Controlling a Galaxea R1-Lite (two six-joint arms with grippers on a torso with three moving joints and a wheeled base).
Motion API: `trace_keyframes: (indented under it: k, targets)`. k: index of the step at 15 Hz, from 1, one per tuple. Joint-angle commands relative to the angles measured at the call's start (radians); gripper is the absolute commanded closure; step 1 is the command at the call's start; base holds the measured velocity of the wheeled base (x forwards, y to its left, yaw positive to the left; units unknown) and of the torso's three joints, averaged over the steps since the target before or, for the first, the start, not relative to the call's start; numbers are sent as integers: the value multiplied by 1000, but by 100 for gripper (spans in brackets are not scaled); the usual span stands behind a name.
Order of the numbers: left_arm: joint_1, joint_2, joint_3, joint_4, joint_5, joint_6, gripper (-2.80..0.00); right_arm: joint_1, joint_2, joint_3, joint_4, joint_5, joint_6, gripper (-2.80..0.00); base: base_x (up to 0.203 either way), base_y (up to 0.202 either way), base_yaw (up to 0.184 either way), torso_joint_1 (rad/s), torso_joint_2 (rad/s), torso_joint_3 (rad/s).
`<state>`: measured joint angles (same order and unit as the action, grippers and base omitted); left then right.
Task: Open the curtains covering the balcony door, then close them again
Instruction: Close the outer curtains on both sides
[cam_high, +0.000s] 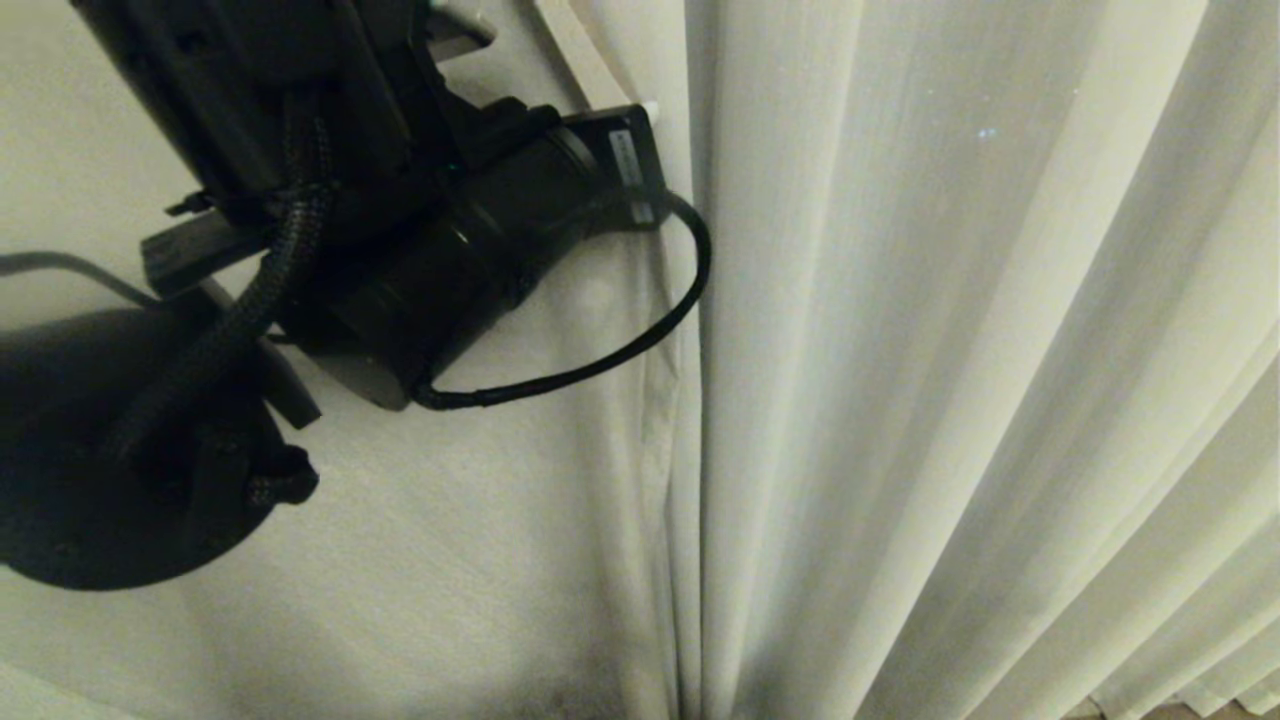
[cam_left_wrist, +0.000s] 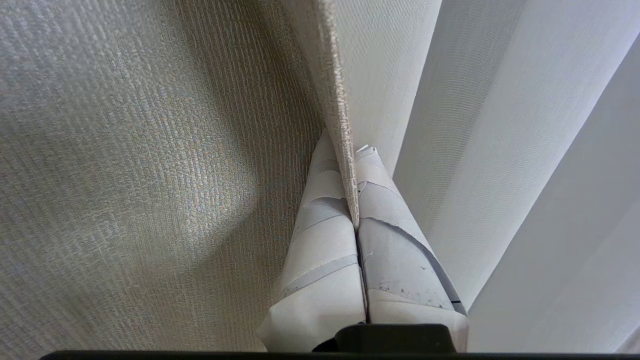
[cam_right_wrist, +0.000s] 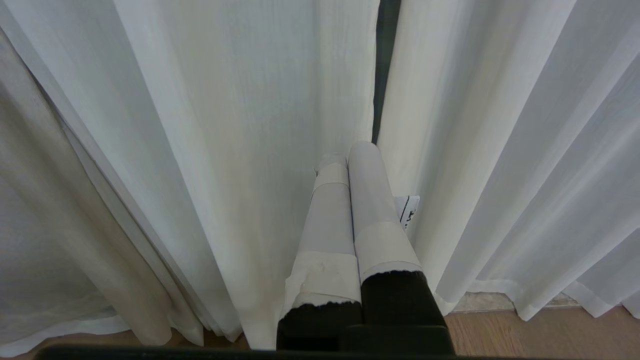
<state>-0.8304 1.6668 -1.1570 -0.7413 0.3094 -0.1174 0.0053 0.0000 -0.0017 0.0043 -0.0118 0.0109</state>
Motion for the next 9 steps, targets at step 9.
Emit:
trace_keyframes:
  k: [9]
  targets:
    - [-23,15,6,-20,9,-7,0,1,2,0,0,0,0,0,0,0,0,0,0,0]
